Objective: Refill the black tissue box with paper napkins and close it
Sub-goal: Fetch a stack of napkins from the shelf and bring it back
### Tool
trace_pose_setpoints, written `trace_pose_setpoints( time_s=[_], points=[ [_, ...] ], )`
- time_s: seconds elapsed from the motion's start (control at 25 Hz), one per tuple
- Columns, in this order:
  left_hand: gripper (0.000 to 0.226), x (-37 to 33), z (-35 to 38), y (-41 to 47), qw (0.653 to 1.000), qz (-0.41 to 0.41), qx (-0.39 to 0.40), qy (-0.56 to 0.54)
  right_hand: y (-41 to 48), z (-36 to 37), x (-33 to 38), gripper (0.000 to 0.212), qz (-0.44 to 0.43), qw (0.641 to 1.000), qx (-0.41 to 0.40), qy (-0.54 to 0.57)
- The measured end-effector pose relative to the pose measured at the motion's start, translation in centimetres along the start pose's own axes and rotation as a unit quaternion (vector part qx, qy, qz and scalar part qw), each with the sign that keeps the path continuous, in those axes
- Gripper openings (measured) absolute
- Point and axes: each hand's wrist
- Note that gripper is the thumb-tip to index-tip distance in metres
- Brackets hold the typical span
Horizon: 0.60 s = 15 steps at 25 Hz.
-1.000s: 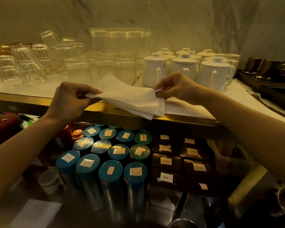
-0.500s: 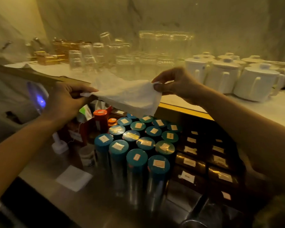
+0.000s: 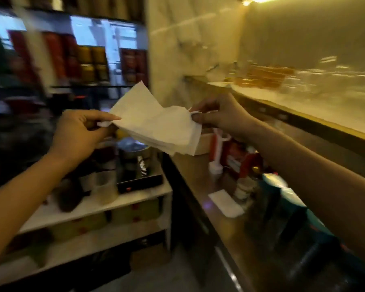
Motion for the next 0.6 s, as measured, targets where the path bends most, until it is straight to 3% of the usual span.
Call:
trace_pose_setpoints(
  time_s=[0.2, 0.36, 0.6],
  points=[
    [0.037, -1.2, -19.1, -11.2, 0.978, -0.097, -0.100, 0.152, 3.3, 20.2, 9.7, 0.015, -0.096, 0.976, 0.180, 0.082],
    [0.033, -5.8, -29.8, -20.1, 0.928, -0.162, -0.184, 0.281, 2.5, 34.2, 18.1, 0.019, -0.182, 0.928, 0.309, 0.101],
    [0.027, -15.3, -39.8, -31.6, 0.800, -0.257, -0.257, 0.478, -3.2, 52.7, 30.3, 0.017, -0.264, 0.791, 0.532, 0.151]
  ],
)
Point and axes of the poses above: each hand's wrist, its own y-axis towards the middle knuckle, its own z-axis out of the palm, x = y × z, and after that the axes turned 14 degrees about z, right-handed
